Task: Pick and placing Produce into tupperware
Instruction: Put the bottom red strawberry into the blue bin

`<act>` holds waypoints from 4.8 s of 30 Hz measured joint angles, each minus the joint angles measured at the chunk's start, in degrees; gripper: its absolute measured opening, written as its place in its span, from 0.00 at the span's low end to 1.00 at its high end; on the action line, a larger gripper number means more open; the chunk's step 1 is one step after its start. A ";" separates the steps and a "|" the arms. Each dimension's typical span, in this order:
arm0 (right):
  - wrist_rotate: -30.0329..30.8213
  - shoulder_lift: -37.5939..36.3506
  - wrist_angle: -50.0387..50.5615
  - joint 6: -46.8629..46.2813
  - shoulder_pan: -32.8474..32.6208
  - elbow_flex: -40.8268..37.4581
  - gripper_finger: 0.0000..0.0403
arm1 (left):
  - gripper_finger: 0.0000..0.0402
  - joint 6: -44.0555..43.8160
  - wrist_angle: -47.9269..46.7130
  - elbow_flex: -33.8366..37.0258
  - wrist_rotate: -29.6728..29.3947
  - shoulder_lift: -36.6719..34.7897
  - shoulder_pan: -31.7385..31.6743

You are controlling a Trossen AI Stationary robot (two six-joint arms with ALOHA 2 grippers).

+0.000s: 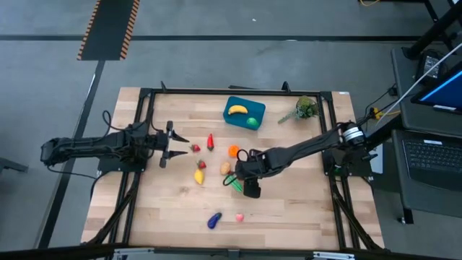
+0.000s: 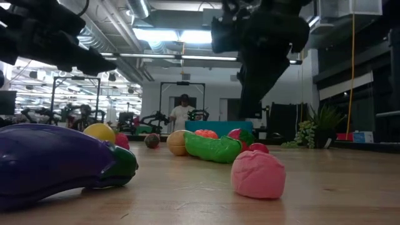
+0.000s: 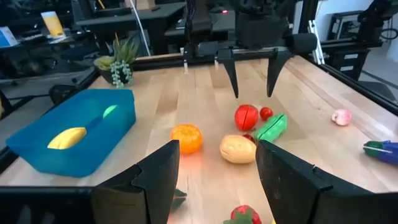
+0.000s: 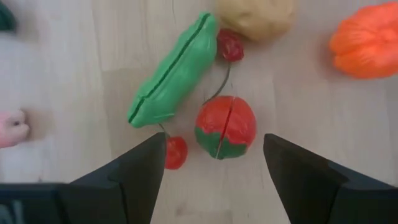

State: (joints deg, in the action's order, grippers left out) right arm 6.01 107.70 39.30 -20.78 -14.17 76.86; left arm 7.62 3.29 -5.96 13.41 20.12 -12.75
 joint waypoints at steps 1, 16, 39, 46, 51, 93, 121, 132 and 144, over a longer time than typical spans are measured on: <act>0.01 0.48 -0.21 0.05 0.00 0.00 0.67 | 0.51 0.00 0.16 0.19 0.00 0.00 0.00; 0.10 5.35 -3.18 0.26 0.35 -0.04 0.67 | 0.51 -0.04 0.30 0.38 0.02 0.00 0.00; 0.56 6.53 -7.12 0.47 0.85 -2.32 0.67 | 0.51 0.00 -0.06 0.38 -0.33 0.00 0.02; 0.58 6.75 -8.81 0.53 1.22 -2.32 0.67 | 0.51 0.02 -0.08 0.38 -0.33 0.00 0.02; 0.54 7.60 -8.72 0.68 1.27 -2.31 0.67 | 0.51 0.04 -0.08 0.38 -0.31 0.00 0.02; 2.19 7.69 19.03 3.14 3.04 20.93 0.47 | 0.51 0.02 -0.26 0.38 -0.31 0.00 0.03; 28.01 -24.21 -8.76 -6.43 -2.60 -16.94 0.47 | 0.51 -0.07 -0.22 0.38 -0.28 0.02 0.03; 22.25 -39.77 -35.14 5.39 -0.10 -37.63 0.47 | 0.51 0.00 -0.06 0.38 -0.35 0.02 0.04; 4.14 -53.94 -55.47 17.97 6.44 -54.29 0.47 | 0.51 -3.76 0.15 0.38 -0.39 0.00 0.04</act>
State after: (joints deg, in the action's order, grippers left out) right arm 10.15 53.76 -16.18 -2.81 -7.73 22.57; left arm 3.86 3.44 -5.59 13.02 20.12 -12.71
